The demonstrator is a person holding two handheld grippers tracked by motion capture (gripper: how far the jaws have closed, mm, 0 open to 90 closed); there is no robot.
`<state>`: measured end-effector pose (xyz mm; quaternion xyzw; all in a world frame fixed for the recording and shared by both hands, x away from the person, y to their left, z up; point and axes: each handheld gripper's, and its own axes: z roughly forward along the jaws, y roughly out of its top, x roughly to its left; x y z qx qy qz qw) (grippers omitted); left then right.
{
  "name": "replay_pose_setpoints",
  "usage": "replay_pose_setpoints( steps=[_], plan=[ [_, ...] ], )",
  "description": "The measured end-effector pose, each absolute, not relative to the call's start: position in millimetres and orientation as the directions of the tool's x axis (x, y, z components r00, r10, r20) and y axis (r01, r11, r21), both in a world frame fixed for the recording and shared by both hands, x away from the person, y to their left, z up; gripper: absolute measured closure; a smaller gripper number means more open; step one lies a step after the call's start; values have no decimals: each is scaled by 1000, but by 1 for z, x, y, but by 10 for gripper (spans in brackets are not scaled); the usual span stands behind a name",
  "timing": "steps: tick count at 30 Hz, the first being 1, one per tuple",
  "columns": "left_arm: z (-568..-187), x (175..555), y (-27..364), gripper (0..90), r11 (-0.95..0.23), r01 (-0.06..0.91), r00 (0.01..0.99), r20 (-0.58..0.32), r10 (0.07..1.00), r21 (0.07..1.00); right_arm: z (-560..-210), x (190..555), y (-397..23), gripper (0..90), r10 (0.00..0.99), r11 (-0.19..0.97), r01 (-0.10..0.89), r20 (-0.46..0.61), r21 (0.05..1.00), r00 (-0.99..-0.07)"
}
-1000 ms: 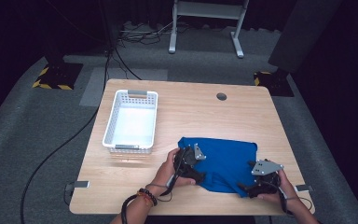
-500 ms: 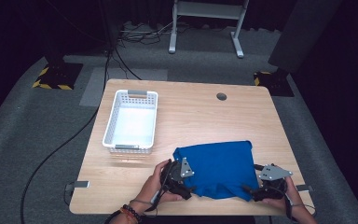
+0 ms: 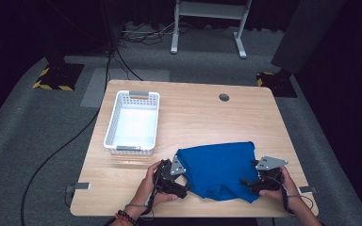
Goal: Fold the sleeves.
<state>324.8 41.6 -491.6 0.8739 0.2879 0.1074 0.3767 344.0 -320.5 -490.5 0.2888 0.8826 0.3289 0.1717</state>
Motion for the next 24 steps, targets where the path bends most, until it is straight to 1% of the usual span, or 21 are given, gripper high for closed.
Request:
replay_pose_setpoints(
  steps=[4, 6, 7, 9, 11, 14, 15, 17, 18, 20, 21, 24],
  plan=[
    [-488, 342, 36, 112, -513, 465, 779, -58, 625, 722, -483, 347, -306, 124, 581, 648, 353, -138, 675, -802],
    [-486, 353, 35, 111, -466, 505, 754, -109, 648, 726, -477, 344, -297, 122, 543, 659, 311, -148, 684, -826],
    [-485, 357, 34, 111, -456, 517, 743, -115, 660, 724, -475, 342, -292, 122, 531, 664, 299, -150, 686, -834],
    [-483, 363, 33, 109, -447, 511, 740, -111, 664, 734, -473, 337, -282, 121, 497, 677, 275, -148, 683, -855],
    [-479, 367, 32, 109, -417, 518, 740, -146, 657, 747, -474, 333, -273, 119, 466, 700, 255, -157, 668, -870],
    [-473, 368, 29, 106, -412, 495, 747, -132, 652, 765, -480, 327, -264, 116, 438, 719, 246, -148, 650, -887],
    [-474, 368, 26, 106, -433, 497, 744, -112, 659, 752, -483, 325, -262, 115, 427, 728, 243, -147, 641, -892],
    [-479, 369, 20, 104, -490, 483, 742, -43, 669, 725, -489, 320, -259, 111, 410, 746, 242, -141, 621, -901],
    [-482, 370, 19, 104, -499, 489, 741, -40, 670, 715, -492, 318, -259, 108, 408, 749, 240, -144, 618, -902],
    [-486, 374, 18, 104, -493, 503, 733, -47, 679, 710, -493, 314, -260, 109, 412, 734, 259, -109, 628, -905],
    [-488, 377, 18, 104, -486, 511, 727, -54, 685, 709, -493, 313, -261, 108, 416, 731, 260, -110, 631, -903],
    [-492, 383, 21, 103, -473, 530, 712, -67, 699, 704, -494, 311, -262, 106, 442, 718, 288, -96, 634, -892]
  ],
)
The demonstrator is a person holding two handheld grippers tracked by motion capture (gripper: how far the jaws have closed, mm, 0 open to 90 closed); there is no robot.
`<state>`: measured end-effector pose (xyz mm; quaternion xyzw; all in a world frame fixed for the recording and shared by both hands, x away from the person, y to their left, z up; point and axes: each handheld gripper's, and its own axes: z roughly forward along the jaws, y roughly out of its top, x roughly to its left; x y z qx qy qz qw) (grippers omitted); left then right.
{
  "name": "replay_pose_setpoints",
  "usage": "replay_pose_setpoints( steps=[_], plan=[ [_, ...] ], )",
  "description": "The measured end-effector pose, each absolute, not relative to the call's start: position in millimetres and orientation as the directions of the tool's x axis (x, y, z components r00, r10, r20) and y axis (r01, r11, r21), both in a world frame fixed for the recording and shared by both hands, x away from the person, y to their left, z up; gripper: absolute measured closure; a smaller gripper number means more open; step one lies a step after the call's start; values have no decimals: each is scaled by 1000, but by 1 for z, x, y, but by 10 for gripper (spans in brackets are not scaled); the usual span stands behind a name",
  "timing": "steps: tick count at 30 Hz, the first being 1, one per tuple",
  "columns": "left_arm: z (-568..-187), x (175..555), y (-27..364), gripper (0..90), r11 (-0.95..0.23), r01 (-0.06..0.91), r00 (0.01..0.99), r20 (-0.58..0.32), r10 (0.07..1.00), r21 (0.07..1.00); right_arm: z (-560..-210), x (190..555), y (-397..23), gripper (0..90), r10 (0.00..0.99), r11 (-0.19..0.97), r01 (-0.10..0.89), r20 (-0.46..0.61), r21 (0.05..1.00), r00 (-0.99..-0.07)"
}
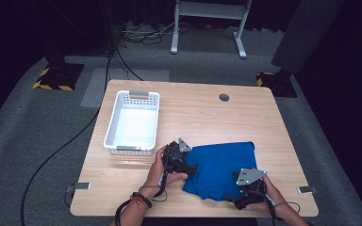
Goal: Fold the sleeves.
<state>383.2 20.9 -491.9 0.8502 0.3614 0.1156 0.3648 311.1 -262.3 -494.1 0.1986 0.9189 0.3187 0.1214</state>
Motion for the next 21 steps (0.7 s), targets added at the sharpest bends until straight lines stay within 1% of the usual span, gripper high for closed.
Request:
replay_pose_setpoints(
  steps=[2, 6, 11, 17, 21],
  plan=[
    [-494, 385, 23, 100, -471, 536, 706, -66, 705, 701, -495, 310, -263, 103, 444, 718, 289, -96, 633, -891],
    [-503, 389, 27, 94, -449, 566, 687, -95, 720, 691, -495, 308, -263, 103, 465, 708, 308, -92, 635, -881],
    [-505, 390, 26, 73, -450, 559, 692, -93, 716, 697, -497, 308, -264, 98, 485, 691, 334, -69, 641, -872],
    [-507, 387, 20, 62, -482, 529, 700, -37, 713, 698, -497, 310, -266, 90, 495, 684, 356, -47, 637, -867],
    [-508, 386, 19, 63, -481, 530, 698, -37, 716, 699, -498, 310, -268, 76, 507, 674, 378, -24, 635, -862]
  ],
)
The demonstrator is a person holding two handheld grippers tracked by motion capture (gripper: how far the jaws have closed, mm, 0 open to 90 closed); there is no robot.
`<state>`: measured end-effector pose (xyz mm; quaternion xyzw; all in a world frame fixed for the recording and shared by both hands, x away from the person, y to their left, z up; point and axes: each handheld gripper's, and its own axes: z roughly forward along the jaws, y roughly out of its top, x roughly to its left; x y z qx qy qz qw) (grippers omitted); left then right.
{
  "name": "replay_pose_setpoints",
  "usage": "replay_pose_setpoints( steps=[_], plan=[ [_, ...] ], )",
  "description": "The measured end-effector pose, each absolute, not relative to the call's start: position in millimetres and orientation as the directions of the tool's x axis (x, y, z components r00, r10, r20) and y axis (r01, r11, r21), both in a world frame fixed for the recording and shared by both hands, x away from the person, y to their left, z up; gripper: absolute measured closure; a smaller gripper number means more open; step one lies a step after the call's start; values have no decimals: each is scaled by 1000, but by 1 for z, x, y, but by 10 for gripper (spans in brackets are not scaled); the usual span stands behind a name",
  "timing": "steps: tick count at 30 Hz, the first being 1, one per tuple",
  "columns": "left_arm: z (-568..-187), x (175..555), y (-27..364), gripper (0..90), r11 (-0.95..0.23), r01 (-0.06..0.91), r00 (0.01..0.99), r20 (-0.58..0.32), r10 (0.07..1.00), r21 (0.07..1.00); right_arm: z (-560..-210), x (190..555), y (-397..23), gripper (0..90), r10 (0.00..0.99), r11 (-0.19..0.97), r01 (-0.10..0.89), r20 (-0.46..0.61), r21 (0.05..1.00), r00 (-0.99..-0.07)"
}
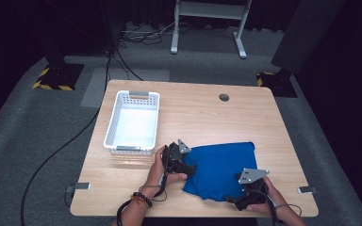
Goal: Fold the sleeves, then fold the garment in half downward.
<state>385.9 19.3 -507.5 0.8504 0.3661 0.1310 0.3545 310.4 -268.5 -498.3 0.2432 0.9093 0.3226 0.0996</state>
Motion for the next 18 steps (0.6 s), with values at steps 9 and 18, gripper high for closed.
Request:
replay_pose_setpoints(
  steps=[9, 18],
  plan=[
    [-507, 386, 20, 92, -490, 515, 716, -39, 697, 703, -491, 299, -262, 54, 433, 731, 265, -127, 629, -893],
    [-507, 385, 19, 94, -489, 516, 714, -38, 699, 703, -483, 292, -227, 44, 285, 762, 162, -100, 627, -953]
  ],
)
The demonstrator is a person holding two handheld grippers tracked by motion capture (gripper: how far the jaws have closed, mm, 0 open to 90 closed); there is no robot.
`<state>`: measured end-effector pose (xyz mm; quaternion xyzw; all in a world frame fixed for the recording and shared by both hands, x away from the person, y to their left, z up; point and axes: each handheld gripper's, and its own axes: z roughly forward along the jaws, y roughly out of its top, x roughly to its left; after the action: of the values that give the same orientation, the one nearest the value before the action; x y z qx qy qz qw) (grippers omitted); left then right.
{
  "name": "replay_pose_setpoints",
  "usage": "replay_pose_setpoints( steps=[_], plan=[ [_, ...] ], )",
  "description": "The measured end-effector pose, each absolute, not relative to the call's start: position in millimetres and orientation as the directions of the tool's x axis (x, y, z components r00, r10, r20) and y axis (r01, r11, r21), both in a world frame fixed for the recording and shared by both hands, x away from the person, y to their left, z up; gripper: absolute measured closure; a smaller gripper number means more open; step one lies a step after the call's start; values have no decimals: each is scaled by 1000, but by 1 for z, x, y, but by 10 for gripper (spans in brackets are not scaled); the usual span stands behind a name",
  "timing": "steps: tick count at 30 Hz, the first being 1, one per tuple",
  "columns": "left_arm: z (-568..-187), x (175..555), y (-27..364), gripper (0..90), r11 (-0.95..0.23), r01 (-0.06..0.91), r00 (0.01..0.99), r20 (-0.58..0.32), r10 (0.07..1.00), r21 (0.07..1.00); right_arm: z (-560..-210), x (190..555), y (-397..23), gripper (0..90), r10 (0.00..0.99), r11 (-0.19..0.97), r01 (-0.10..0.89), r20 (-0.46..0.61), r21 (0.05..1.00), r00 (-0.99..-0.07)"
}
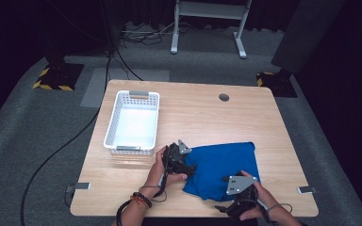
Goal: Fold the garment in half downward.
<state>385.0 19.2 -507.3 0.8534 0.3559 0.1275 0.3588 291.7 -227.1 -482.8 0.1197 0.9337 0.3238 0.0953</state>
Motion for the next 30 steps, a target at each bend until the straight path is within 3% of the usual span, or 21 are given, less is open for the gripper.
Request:
replay_pose_setpoints(
  steps=[4, 9, 14, 21, 24, 30],
  plan=[
    [-507, 385, 19, 102, -495, 514, 721, -40, 692, 700, -483, 289, -204, 53, 239, 785, 115, -126, 608, -963],
    [-505, 383, 19, 173, -502, 497, 737, -40, 674, 708, -487, 291, -180, 74, 219, 814, 82, -173, 575, -960],
    [-503, 380, 18, 353, -514, 474, 767, -48, 640, 715, -490, 294, -166, 75, 216, 819, 80, -176, 568, -960],
    [-503, 379, 14, 635, -501, 473, 783, -84, 617, 724, -488, 300, -159, 163, 273, 811, 138, -158, 569, -949],
    [-503, 379, 13, 701, -495, 479, 782, -96, 615, 725, -487, 305, -158, 265, 317, 800, 181, -147, 571, -937],
    [-504, 380, 14, 737, -476, 492, 776, -120, 619, 729, -485, 310, -154, 528, 339, 789, 225, -99, 571, -936]
  ],
)
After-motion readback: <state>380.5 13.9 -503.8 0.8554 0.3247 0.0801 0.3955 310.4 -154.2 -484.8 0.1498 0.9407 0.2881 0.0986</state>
